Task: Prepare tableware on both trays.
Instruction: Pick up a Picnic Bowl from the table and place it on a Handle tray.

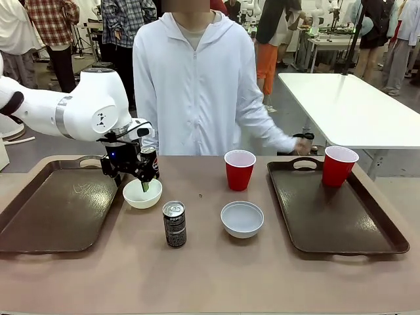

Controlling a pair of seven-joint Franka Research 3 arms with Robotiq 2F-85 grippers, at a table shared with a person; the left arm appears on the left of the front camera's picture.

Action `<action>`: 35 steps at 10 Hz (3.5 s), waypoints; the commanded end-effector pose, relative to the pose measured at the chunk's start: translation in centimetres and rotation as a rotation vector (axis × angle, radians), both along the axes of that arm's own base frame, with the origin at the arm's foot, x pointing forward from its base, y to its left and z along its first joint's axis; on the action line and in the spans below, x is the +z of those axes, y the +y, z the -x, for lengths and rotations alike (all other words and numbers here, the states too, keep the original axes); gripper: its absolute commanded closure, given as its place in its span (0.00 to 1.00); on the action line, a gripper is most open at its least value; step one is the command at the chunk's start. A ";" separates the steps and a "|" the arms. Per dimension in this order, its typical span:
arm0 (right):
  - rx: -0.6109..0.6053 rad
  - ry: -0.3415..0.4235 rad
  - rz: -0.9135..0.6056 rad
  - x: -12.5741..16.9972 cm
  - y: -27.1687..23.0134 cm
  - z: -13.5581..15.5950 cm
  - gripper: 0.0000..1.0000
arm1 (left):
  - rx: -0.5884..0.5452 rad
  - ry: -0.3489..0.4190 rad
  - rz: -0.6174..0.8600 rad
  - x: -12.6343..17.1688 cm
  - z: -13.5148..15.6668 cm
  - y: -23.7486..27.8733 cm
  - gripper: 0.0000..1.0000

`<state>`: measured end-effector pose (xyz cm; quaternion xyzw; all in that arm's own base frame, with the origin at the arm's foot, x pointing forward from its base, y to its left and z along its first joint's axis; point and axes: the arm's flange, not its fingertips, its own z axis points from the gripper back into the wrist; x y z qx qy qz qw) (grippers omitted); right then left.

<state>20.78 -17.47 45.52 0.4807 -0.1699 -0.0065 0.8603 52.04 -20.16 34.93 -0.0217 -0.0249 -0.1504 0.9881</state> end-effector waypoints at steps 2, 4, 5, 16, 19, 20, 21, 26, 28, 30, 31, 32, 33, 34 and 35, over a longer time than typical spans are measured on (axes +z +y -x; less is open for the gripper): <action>0.006 -0.019 -0.014 0.0 -0.1 -0.1 0.00 | -0.018 -0.018 -0.015 -0.6 -1.1 -0.5 0.18; 0.006 -0.019 -0.014 0.0 -0.1 -0.1 0.00 | -0.016 -0.021 -0.017 -0.4 -1.2 -0.4 0.23; 0.006 -0.019 -0.014 0.0 -0.1 -0.1 0.00 | -0.018 -0.021 -0.006 -0.3 -1.1 -0.3 0.90; 0.006 -0.019 -0.014 0.0 -0.1 -0.1 0.00 | -0.020 0.028 -0.025 1.5 1.0 0.9 1.00; 0.006 -0.019 -0.014 0.0 -0.1 -0.1 0.00 | -0.025 -0.008 0.019 8.0 5.6 3.3 1.00; 0.006 -0.019 -0.014 0.0 -0.1 -0.1 0.00 | -0.022 -0.018 0.040 9.6 7.1 4.5 1.00; 0.006 -0.019 -0.014 0.0 -0.1 -0.1 0.00 | -0.015 -0.019 0.061 10.7 8.6 5.8 1.00; 0.006 -0.019 -0.014 0.0 -0.1 -0.1 0.00 | 0.033 -0.017 0.097 9.3 11.6 15.5 1.00; 0.006 -0.019 -0.014 0.0 -0.1 -0.1 0.00 | 0.115 -0.032 0.065 8.4 11.2 20.3 1.00; 0.006 -0.019 -0.014 0.0 -0.1 -0.1 0.00 | 0.159 -0.023 0.065 6.9 10.2 22.8 1.00; 0.006 -0.019 -0.014 0.0 -0.1 -0.1 0.00 | 0.178 -0.021 0.056 6.2 9.6 23.6 1.00; 0.006 -0.019 -0.014 0.0 -0.1 -0.1 0.00 | 0.196 -0.027 0.070 5.6 8.8 24.1 1.00; 0.006 -0.019 -0.014 0.0 -0.1 -0.1 0.00 | 0.227 -0.040 0.090 4.2 7.8 24.3 1.00; 0.006 -0.019 -0.014 0.0 -0.1 -0.1 0.00 | 0.238 -0.042 0.107 2.9 6.8 24.0 1.00; 0.006 -0.019 -0.014 0.0 -0.1 -0.1 0.00 | 0.252 -0.034 0.113 1.9 6.2 23.8 1.00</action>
